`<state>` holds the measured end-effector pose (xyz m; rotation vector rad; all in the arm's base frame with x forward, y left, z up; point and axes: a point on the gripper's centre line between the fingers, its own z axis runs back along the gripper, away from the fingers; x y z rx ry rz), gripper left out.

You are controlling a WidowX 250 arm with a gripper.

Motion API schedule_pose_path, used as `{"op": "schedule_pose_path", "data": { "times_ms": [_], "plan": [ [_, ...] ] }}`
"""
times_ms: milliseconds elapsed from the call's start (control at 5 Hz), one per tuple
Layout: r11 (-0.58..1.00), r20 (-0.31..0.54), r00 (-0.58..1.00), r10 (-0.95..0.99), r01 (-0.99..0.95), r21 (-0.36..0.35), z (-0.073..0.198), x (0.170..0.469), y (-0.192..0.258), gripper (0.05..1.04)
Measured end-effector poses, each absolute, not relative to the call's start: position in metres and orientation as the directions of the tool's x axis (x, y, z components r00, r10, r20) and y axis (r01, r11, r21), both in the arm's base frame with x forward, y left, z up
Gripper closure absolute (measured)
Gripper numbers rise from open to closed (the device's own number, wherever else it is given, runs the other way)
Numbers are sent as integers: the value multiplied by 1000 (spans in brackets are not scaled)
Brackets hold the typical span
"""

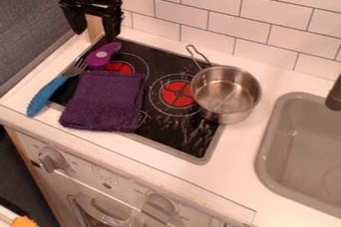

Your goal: Moved the silver pot on the upper middle of the burner

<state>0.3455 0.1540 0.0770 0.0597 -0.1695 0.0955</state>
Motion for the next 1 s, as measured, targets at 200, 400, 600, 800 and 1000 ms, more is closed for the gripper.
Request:
{"op": "schedule_pose_path", "data": {
  "times_ms": [200,400,600,800,1000],
  "plan": [
    [995,133,988,82,-88,40,63,342,151,82],
    [999,101,994,-33,29,41,51,341,117,83],
    [979,137,971,-196,187,77,68,338,72,83],
    [933,156,920,-359,351,82,73,323,22,83],
    [865,136,855,-501,498,54,62,309,-15,83]
  ]
}}
